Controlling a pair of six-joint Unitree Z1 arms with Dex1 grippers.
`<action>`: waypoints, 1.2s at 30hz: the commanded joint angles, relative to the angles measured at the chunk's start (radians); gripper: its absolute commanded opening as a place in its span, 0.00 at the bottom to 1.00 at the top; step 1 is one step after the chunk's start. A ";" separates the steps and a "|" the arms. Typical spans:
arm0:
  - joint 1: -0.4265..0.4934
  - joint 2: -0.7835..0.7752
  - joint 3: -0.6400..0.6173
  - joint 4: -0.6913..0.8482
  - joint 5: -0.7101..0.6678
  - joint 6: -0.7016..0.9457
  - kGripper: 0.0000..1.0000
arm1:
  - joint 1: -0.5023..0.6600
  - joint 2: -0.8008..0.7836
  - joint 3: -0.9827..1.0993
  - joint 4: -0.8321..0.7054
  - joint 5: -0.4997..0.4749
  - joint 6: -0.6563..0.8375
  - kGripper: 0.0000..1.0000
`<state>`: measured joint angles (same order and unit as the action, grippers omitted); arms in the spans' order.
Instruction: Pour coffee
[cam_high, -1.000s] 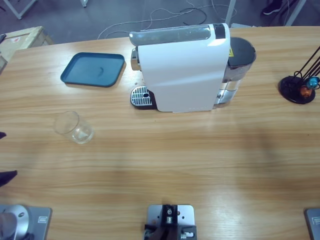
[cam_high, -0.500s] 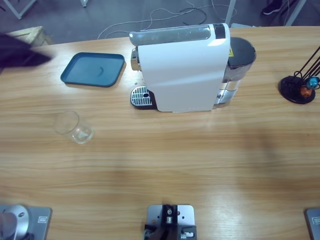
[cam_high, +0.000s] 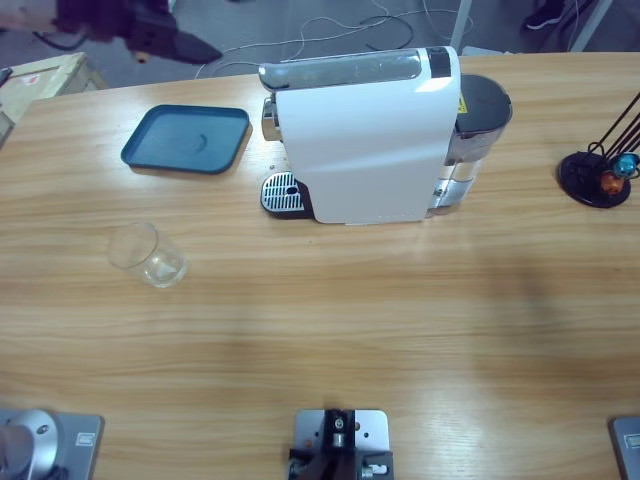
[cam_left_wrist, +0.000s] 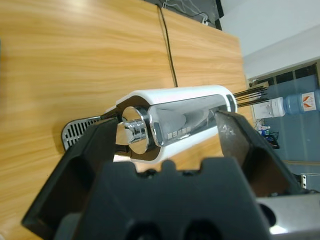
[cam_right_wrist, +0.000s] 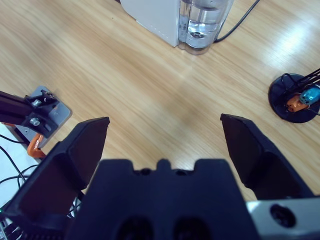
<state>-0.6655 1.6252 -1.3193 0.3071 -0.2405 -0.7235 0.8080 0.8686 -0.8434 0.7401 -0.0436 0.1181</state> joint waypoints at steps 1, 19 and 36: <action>0.006 0.117 0.020 -0.013 -0.084 -0.037 0.84 | 0.007 -0.016 0.021 -0.007 -0.010 0.012 1.00; 0.004 0.110 0.029 -0.011 -0.110 -0.036 0.00 | 0.007 -0.014 0.021 -0.007 -0.010 0.013 1.00; -0.095 -0.076 -0.157 -0.020 -0.065 -0.021 0.00 | 0.007 -0.060 0.004 -0.038 -0.127 0.120 1.00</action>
<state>-0.6824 1.6713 -1.3996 0.2994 -0.3432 -0.7479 0.8080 0.8675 -0.8432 0.7380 -0.0577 0.1301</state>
